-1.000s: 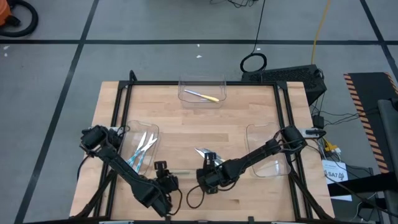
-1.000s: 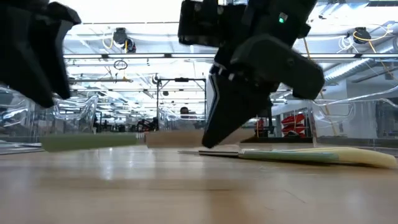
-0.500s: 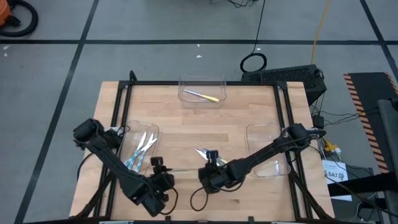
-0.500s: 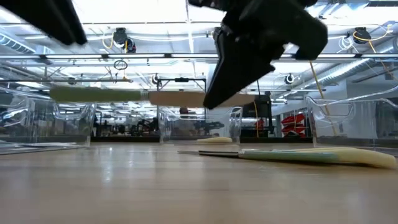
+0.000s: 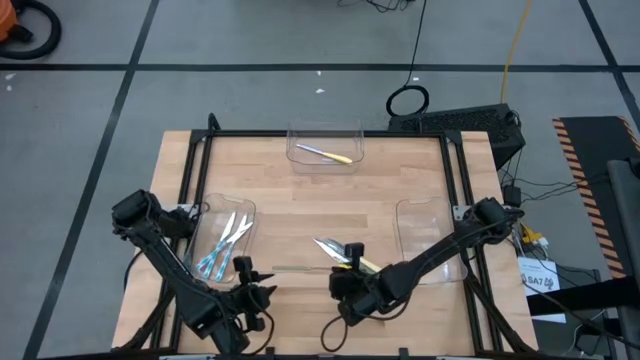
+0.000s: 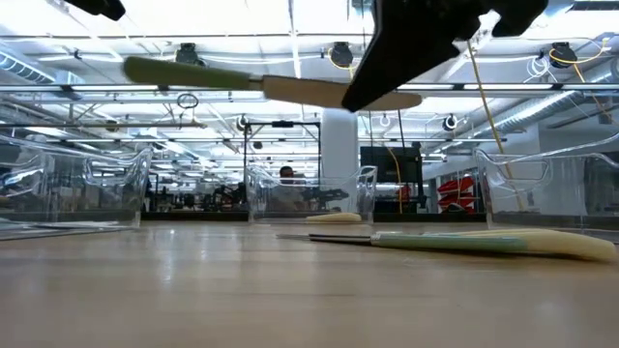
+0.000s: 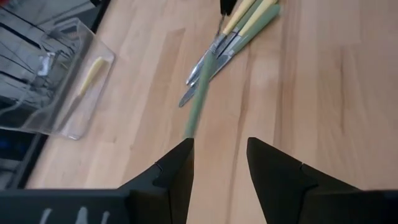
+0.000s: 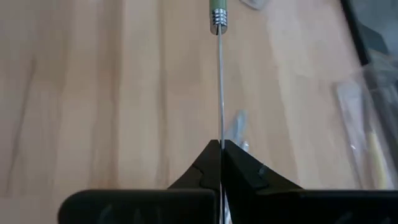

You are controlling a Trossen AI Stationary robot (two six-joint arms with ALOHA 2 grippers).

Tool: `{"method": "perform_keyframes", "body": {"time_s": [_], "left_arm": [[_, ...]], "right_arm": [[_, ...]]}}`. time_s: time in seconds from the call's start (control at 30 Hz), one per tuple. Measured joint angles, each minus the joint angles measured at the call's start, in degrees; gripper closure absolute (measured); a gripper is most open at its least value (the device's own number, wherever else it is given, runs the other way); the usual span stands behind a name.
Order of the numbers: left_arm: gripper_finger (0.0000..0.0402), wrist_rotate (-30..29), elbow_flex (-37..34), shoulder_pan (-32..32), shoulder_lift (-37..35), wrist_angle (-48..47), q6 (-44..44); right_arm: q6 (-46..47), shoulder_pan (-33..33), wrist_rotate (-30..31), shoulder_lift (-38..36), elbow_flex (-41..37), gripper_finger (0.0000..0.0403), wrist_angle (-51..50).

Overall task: Sort silverware by color (type)
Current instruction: Put the left green knife into the bottom right transparent bin

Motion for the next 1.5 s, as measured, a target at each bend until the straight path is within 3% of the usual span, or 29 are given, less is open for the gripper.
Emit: {"method": "perform_keyframes", "body": {"time_s": [0.57, 0.7, 1.03, 1.5], "left_arm": [[0.0245, -3.64, 0.0, 0.31, 0.07, -1.58, 1.81], [0.0245, -6.13, 0.0, 0.32, 0.07, -1.71, 1.25], [0.0245, -6.05, 0.0, 0.31, 0.08, -0.92, 2.59], [0.0245, -2.04, 0.0, 1.08, 0.11, 1.04, 7.02]], "right_arm": [[9.5, 1.44, 3.25, -2.08, 0.01, 0.0403, -6.58], [7.79, 1.9, 1.76, -2.12, 0.02, 0.0403, -6.41], [2.05, 2.25, 1.86, -2.12, 0.02, 0.0403, -1.78], [-6.84, 3.68, 1.97, -2.12, 0.01, 0.0403, 6.4]]}}
